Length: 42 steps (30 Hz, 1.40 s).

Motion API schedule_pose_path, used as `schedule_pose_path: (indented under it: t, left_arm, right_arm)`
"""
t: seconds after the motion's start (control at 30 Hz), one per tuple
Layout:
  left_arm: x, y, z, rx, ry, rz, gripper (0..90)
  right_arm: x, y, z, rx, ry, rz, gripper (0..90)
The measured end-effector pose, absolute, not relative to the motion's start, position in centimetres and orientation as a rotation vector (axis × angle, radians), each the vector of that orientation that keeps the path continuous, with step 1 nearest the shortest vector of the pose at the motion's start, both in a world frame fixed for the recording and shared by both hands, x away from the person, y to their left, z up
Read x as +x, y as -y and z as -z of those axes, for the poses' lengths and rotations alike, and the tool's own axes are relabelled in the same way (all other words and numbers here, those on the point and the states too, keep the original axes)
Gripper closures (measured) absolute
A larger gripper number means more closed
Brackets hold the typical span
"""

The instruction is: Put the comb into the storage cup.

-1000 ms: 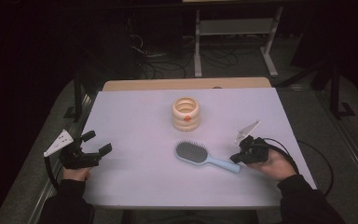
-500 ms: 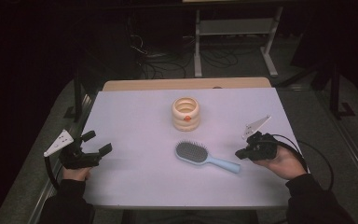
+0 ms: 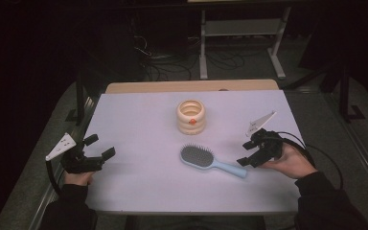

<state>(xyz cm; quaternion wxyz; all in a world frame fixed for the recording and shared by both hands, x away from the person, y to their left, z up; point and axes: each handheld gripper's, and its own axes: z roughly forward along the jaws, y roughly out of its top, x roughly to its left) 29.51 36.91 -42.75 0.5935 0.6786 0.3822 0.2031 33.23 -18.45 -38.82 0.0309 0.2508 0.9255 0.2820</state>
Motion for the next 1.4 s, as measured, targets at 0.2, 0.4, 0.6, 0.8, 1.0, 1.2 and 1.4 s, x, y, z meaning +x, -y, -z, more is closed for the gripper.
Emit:
schedule_pose_path:
  t: [0.2, 0.4, 0.6, 0.8, 1.0, 1.2, 1.4]
  left_arm:
    - [29.5, -36.9, 42.7, 1.578, -0.889, -0.472, 0.0]
    - [29.5, -37.0, 42.7, 1.576, -0.889, -0.473, 0.0]
    - [29.5, -36.9, 42.7, 1.576, -0.886, -0.472, 0.0]
    - [29.5, -37.0, 42.7, 1.576, -0.885, -0.471, 0.0]
    - [29.5, -37.0, 42.7, 1.576, -0.884, -0.473, 0.0]
    - [29.5, -36.9, 42.7, 1.576, -0.884, -0.473, 0.0]
    - [29.5, -37.0, 42.7, 1.576, -0.884, -0.470, 0.0]
  right_arm:
    - [33.4, 16.8, 39.2, 0.748, -2.871, -0.817, 0.0]
    - [34.0, 15.1, 39.5, 0.708, -2.915, -0.785, 0.0]
    - [34.3, 13.8, 39.8, 0.682, -2.923, -0.772, 0.0]
    - [34.5, 12.4, 40.5, 0.654, -2.956, -0.730, 0.0]
    - [34.5, 11.7, 40.9, 0.631, -2.969, -0.729, 0.0]
    - [34.5, 11.3, 41.2, 0.614, -2.980, -0.717, 0.0]
    - [34.5, 10.8, 41.6, 0.596, -2.998, -0.699, 0.0]
